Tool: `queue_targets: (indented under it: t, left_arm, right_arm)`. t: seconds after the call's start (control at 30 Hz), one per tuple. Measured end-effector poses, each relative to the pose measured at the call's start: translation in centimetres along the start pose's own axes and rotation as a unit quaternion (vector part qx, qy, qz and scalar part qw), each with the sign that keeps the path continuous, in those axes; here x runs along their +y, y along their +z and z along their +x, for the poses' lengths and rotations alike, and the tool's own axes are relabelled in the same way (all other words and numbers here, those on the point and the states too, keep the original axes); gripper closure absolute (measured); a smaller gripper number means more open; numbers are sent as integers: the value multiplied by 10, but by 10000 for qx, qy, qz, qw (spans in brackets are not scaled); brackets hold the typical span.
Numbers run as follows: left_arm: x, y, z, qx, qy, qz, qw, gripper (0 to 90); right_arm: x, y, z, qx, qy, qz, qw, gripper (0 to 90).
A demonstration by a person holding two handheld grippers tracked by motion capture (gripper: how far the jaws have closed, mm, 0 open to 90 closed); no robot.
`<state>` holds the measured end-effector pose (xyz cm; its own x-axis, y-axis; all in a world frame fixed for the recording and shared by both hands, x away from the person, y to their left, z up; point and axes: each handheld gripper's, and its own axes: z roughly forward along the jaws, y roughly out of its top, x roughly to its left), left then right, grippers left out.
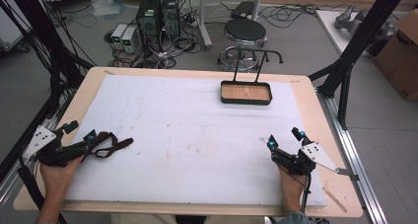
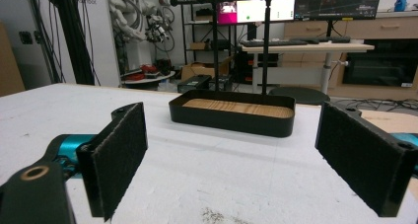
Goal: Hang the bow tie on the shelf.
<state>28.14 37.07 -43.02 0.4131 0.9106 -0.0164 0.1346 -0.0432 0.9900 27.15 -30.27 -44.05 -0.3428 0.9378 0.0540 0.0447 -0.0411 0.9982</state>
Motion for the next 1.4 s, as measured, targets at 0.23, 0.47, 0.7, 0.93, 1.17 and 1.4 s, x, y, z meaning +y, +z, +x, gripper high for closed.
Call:
queue_targets:
  t: [0.23,0.47,0.7,0.93,1.17,1.4]
  left_arm:
    - [-1,-1,2,6,-26,147,9999,279]
    - [-4,2,6,-136,-81,558,9983,315]
    - [-9,4,10,-282,8,1219,9921,425]
    - [-11,12,9,-539,31,1685,9842,518]
    - [-15,18,7,-468,162,2057,9774,567]
    - [-9,15,1,-385,443,1948,9791,740]
  right_arm:
    - [0,0,0,8,19,18,10000,116]
    - [0,0,0,5,38,27,10000,116]
    - [0,2,-1,25,-18,22,10000,116]
    - [0,2,-1,30,-16,28,10000,116]
    - [0,2,-1,36,-18,43,10000,117]
    - [0,2,0,24,1,67,10000,116]
